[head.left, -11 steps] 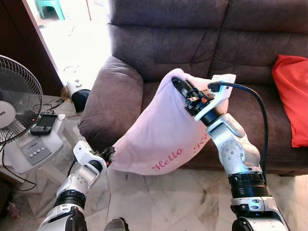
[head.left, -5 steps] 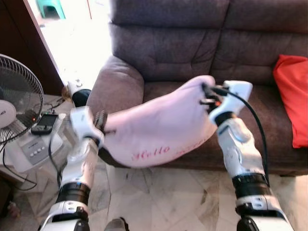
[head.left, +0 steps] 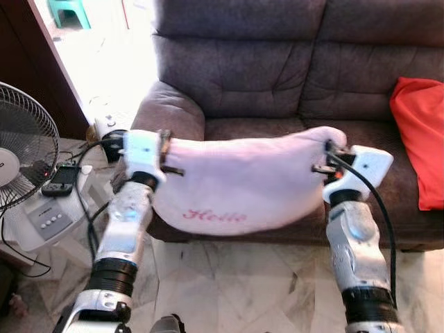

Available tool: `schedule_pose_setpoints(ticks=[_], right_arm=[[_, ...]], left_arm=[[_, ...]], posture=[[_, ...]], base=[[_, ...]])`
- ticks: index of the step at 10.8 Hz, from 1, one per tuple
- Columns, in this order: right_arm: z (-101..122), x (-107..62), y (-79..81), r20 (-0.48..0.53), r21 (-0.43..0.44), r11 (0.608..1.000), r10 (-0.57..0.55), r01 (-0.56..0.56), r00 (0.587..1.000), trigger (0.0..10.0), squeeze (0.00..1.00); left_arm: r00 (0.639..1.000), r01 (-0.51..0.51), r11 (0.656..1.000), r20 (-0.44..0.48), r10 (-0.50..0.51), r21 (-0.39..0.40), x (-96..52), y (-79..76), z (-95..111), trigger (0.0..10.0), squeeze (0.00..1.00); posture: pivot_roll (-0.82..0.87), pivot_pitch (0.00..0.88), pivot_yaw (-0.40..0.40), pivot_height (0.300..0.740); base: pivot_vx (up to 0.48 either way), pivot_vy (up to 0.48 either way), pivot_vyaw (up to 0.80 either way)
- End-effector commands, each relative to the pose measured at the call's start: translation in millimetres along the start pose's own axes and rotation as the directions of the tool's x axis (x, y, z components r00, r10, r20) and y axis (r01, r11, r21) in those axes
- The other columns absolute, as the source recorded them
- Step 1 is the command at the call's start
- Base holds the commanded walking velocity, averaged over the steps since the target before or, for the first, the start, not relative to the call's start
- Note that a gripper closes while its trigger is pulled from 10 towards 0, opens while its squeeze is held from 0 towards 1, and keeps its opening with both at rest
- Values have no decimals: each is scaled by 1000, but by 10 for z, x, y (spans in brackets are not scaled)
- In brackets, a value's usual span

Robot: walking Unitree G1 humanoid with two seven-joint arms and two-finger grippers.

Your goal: Move the pillow to the sofa from floor

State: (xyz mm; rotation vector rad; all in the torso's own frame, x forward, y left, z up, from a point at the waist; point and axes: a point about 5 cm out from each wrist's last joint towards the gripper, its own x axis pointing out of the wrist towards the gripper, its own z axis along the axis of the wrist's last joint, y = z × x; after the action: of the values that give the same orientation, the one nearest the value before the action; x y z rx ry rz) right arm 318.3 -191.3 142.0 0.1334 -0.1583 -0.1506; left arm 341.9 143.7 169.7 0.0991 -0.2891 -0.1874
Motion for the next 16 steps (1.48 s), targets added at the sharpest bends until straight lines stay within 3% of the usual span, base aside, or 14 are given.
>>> schedule_pose_setpoints(ticks=[1, 3, 7, 11, 13, 16], right_arm=[[196, 66, 27, 94, -7, 1000, -6, 7, 996, 10000, 0], [245, 192, 133, 89, 13, 1000, 5, -6, 996, 10000, 0], [276, 216, 251, 120, 11, 999, 51, -53, 991, 10000, 0], [281, 207, 291, 132, -41, 993, 113, -108, 985, 10000, 0], [285, 218, 258, 130, 1, 997, 79, -79, 988, 10000, 0], [285, 234, 247, 126, -2, 997, 81, -82, 989, 10000, 0]], left_arm=[[997, -3, 1000, 76, 1, 20, 32, -10, 141, 10000, 0], [997, -12, 999, 74, 9, 44, 3, 11, 128, 10000, 0], [995, -43, 999, 90, 40, 30, 1, 72, 160, 10000, 0], [996, -57, 998, 76, 55, 32, 15, 85, 142, 10000, 0], [995, -61, 998, 79, 58, 34, 18, 86, 149, 10000, 0], [995, -70, 997, 77, 67, 38, 13, 103, 147, 10000, 0]], posture=[[34, 46, -31, 740], [42, 31, -36, 740], [47, 0, -32, 740], [45, 0, -32, 740], [45, 0, -35, 740], [47, 0, -38, 740]], base=[[0, 0, 0], [0, 0, -353], [0, 0, -106], [213, 0, 197], [307, 0, 387], [307, 0, 0]])
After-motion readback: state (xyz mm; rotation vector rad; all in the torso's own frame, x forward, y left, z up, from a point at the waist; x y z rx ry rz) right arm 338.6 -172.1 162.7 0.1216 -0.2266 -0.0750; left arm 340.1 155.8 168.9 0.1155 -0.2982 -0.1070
